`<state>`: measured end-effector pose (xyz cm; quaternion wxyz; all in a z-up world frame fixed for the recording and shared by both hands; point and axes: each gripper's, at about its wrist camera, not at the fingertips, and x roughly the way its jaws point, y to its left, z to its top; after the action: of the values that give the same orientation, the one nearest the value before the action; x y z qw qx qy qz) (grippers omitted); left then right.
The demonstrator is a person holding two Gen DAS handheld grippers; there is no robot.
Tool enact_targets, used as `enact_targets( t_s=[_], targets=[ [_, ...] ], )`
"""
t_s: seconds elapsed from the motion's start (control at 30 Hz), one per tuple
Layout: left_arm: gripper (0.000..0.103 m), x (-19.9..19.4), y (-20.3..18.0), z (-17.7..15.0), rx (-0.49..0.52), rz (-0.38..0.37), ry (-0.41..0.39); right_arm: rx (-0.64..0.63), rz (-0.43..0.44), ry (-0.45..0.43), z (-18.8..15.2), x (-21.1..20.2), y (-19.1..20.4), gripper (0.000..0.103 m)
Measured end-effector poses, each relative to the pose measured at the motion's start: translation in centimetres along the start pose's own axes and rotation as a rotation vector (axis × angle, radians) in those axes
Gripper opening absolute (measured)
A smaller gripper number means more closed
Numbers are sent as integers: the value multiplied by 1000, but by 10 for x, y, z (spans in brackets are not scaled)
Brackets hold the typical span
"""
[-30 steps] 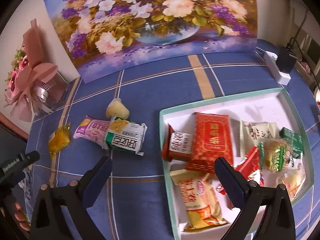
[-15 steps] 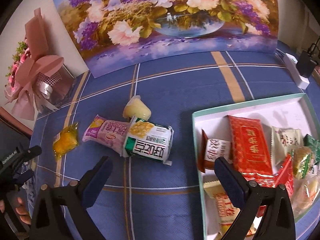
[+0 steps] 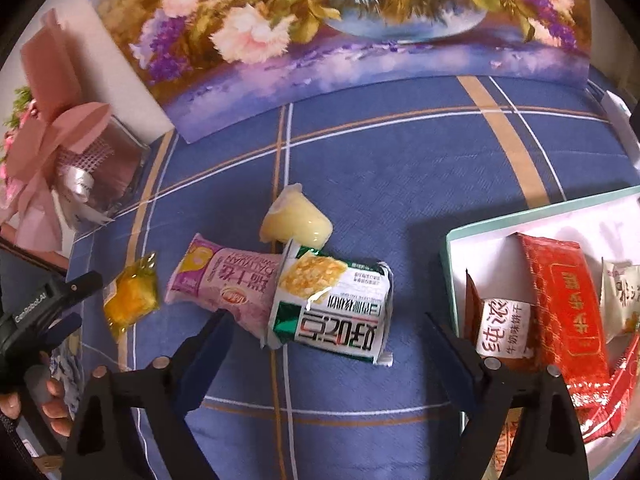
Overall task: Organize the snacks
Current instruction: 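Grasp the green corn biscuit packet with the right tool while the left grasps the yellow barcode packet, then carry the corn packet over the tray with the right tool while the left carries the yellow packet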
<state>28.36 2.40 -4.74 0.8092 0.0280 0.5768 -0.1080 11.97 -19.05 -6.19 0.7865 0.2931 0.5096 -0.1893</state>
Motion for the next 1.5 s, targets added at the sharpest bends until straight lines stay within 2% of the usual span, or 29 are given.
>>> enact_targets(
  t_s=[0.2, 0.43, 0.67, 0.73, 1.03, 1.23, 1.5],
  targets=[
    [96, 22, -5, 6, 13, -48, 62, 30, -17, 35, 7, 14, -3, 85],
    [95, 39, -17, 7, 46, -1, 86, 19, -51, 52, 11, 26, -4, 76],
    [83, 41, -24, 6, 55, 16, 70, -17, -90, 41, 11, 34, 1, 71],
    [78, 37, -27, 5, 62, 28, 63, -24, -95, 36, 10, 34, 2, 69],
    [76, 23, -29, -9, 25, 79, 54, -29, -103, 29, 3, 26, -2, 62],
    [76, 4, -30, -30, -41, 29, 56, -17, -63, 19, -7, 5, -5, 62],
    [76, -42, -51, -55, -47, -5, 27, -12, -30, -5, -29, -36, -13, 62]
  ],
)
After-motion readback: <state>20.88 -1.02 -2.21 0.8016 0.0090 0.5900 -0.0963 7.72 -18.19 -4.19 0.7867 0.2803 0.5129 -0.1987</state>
